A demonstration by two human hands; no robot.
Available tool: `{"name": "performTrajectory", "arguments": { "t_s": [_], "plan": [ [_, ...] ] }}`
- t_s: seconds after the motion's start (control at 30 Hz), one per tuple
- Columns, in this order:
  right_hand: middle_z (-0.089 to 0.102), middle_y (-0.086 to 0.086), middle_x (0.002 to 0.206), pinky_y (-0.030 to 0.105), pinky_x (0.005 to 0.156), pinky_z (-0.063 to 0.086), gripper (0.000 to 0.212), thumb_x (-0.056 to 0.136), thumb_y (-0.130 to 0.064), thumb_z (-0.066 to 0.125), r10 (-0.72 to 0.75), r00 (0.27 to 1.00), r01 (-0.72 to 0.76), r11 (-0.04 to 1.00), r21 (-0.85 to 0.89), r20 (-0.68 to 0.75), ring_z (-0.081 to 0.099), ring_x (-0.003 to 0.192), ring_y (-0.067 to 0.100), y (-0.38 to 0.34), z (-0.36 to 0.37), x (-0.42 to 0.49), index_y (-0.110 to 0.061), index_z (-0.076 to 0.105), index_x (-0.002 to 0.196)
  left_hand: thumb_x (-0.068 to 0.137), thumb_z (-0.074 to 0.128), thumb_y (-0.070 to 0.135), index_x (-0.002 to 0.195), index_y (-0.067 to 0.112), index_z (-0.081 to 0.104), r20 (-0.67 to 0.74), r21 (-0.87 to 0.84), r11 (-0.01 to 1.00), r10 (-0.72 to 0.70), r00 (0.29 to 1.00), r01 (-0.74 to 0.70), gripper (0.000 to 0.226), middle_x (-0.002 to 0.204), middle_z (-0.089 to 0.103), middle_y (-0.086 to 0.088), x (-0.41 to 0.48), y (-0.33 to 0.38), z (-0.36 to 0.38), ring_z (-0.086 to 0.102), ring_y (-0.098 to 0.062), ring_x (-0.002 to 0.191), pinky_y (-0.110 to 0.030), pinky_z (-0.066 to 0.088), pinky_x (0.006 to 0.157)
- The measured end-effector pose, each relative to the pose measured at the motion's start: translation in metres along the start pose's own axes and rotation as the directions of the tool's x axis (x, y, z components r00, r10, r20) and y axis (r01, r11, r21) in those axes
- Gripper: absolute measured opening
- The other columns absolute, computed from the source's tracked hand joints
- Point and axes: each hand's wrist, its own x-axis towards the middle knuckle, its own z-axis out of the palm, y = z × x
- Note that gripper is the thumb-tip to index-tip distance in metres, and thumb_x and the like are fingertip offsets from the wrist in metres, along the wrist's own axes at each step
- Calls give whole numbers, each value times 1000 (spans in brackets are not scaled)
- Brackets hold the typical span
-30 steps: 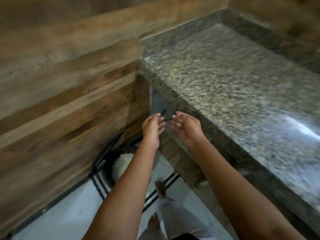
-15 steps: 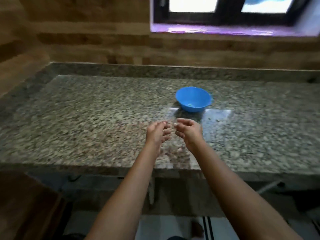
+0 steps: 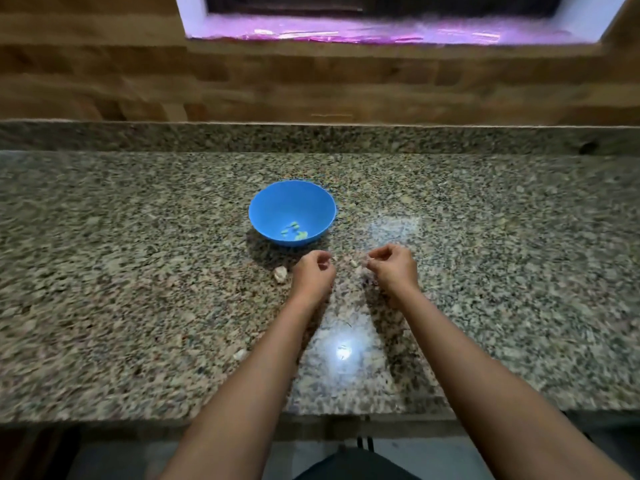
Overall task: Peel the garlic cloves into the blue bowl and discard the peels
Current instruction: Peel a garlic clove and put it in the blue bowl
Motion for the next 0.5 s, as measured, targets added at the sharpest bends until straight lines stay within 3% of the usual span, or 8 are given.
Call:
{"name": "performTrajectory", "arguments": {
  "t_s": [0.07,0.17,0.33,0.5],
  "plan": [
    [65,5,79,27,66,57,16,78,-5,70,24,999,-25,999,33,26,64,74,19,6,-2,11,-16,60,74,86,66,26,128,4,53,13,210,977,46,999,-48,49,126,56,-14,6,6,8,51,-27,117,-29,38,95],
    [65,5,78,43,75,56,20,81,-6,67,33,999,-34,998,59,20,63,70,21,14,-5,23,-22,59,71,85,65,36,129,3,51,66,380,919,83,994,-102,56,132,47,-18,15,14,21,40,-32,123,-34,32,101],
    [66,8,84,40,68,57,12,88,-2,58,62,997,-69,988,137,51,62,63,17,16,-13,24,-13,63,87,87,64,15,108,6,67,94,391,891,209,973,-229,22,113,56,-12,19,22,37,50,-26,110,-30,38,95],
    [64,8,79,38,68,55,12,90,-1,54,88,994,-101,972,210,71,58,63,18,10,-16,22,-9,63,92,84,63,9,99,6,69,44,383,900,209,977,-210,16,107,64,-9,23,25,38,58,-18,95,-22,41,83]
  ]
}}
